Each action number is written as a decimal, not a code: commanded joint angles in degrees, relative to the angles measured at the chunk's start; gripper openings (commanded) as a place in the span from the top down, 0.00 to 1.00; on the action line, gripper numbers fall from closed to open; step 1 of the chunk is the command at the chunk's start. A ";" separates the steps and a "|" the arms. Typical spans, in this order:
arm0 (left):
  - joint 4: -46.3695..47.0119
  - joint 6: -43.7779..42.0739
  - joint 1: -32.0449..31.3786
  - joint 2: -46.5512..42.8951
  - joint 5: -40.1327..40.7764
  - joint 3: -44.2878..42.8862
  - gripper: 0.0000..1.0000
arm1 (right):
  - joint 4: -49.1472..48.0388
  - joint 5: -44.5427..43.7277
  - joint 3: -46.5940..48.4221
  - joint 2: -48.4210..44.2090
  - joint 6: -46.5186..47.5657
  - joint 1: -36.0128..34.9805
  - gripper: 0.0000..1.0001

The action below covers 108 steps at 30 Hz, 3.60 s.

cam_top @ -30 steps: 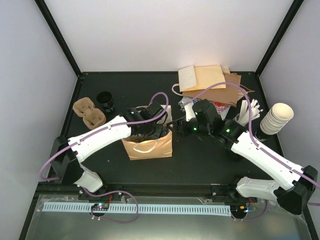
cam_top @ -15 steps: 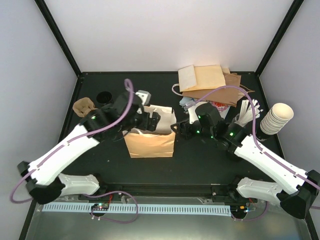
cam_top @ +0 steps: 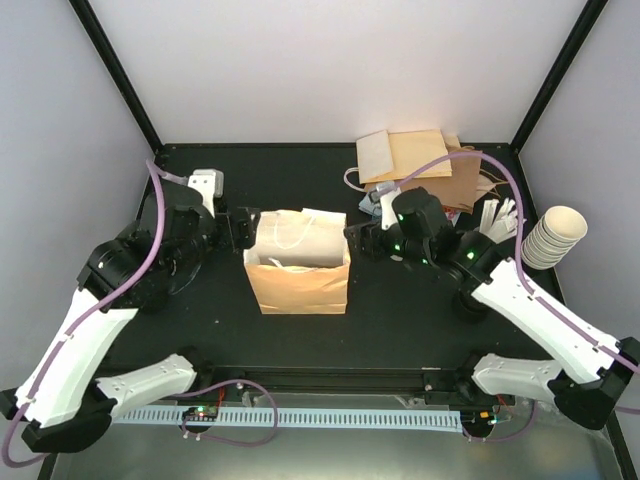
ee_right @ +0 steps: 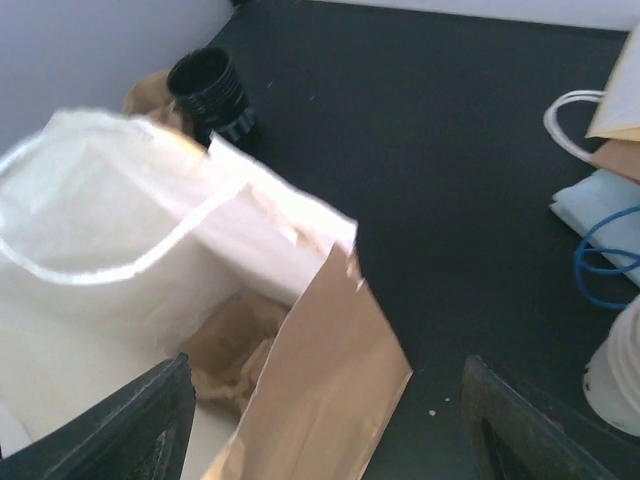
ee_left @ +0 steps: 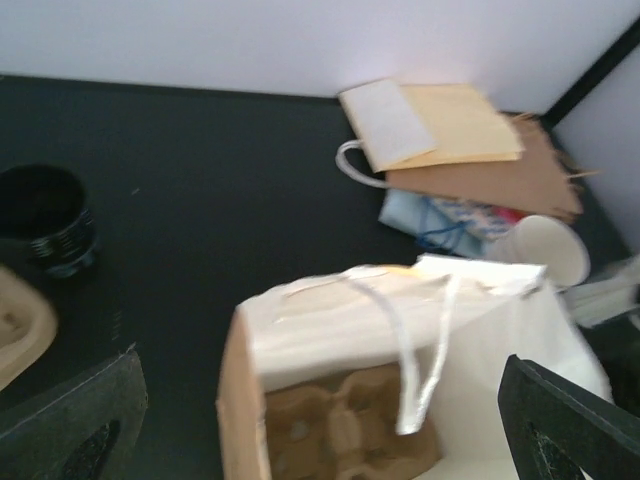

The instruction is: Pack the takeout coffee

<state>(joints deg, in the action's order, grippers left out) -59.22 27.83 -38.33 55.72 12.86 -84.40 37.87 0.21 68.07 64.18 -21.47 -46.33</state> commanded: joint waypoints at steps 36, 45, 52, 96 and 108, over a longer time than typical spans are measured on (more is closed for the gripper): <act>6.18 -9.71 11.45 12.91 -7.12 4.05 0.98 | 15.90 -24.18 32.72 25.89 -5.92 -4.82 0.99; 46.38 -11.14 10.73 -3.04 0.45 32.17 0.98 | -23.45 -33.38 8.85 19.02 6.28 -4.83 0.99; 52.61 -7.73 9.79 -11.97 -2.19 46.66 0.96 | -35.45 -26.79 -8.61 11.74 5.34 -5.10 0.97; 20.77 -4.86 20.78 23.15 -21.93 6.75 0.46 | -3.13 -19.89 32.17 29.26 15.15 -1.16 0.64; 15.88 -8.09 25.76 29.30 -29.52 -9.88 0.07 | -1.53 -20.86 19.89 14.64 14.44 -1.00 0.49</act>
<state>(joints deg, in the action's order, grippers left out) -42.41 22.09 -12.58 90.02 -12.80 -91.07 33.54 -20.56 92.68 83.24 -6.13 -47.48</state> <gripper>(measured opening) 0.852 0.491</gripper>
